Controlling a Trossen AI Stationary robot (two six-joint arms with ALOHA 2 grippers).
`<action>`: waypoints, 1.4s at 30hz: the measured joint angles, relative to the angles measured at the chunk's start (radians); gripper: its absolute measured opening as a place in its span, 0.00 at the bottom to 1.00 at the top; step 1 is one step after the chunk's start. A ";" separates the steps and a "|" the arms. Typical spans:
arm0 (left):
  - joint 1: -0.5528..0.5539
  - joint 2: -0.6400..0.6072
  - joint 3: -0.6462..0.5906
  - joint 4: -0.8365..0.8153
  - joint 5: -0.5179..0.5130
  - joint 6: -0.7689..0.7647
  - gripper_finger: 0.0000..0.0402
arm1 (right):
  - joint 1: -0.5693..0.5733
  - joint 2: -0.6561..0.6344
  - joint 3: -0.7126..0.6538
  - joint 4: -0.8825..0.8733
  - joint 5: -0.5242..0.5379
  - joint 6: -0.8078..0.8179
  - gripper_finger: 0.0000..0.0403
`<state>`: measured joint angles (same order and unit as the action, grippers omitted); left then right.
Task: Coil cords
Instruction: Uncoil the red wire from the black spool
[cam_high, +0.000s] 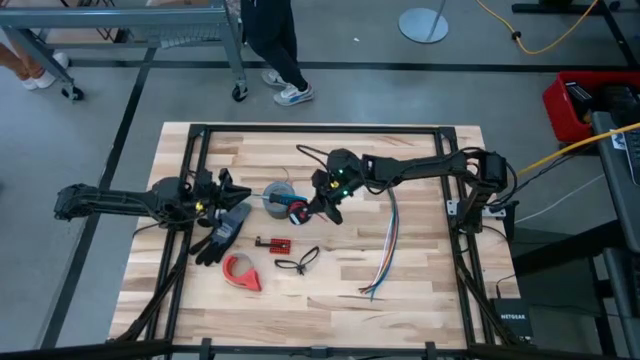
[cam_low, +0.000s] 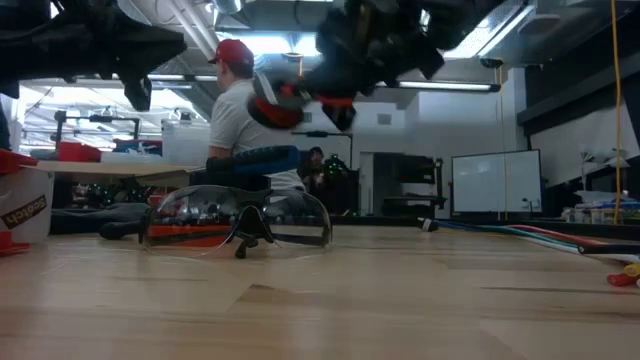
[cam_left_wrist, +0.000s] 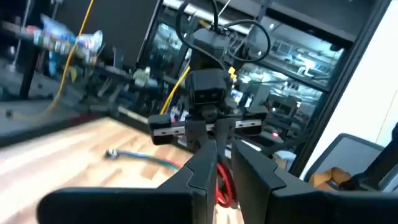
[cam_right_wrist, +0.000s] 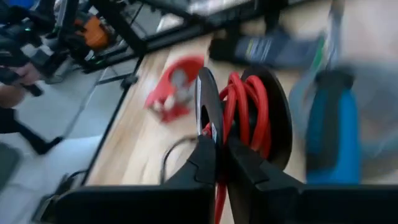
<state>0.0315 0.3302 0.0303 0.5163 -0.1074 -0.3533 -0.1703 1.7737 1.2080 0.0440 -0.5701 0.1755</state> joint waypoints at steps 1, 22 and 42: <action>0.000 0.000 0.000 0.011 0.000 0.018 0.11 | 0.000 0.000 0.021 -0.005 0.028 -0.025 0.04; 0.000 0.237 0.051 0.184 -0.019 0.146 0.13 | 0.000 0.000 0.154 -0.049 0.379 -0.264 0.04; 0.115 0.499 0.242 0.133 -0.151 0.309 0.32 | 0.000 -0.002 0.154 -0.091 0.376 -0.315 0.04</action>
<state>0.1468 0.8288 0.2726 0.6489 -0.2587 -0.0448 -0.1703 1.7721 1.3621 -0.0467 -0.1940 -0.1398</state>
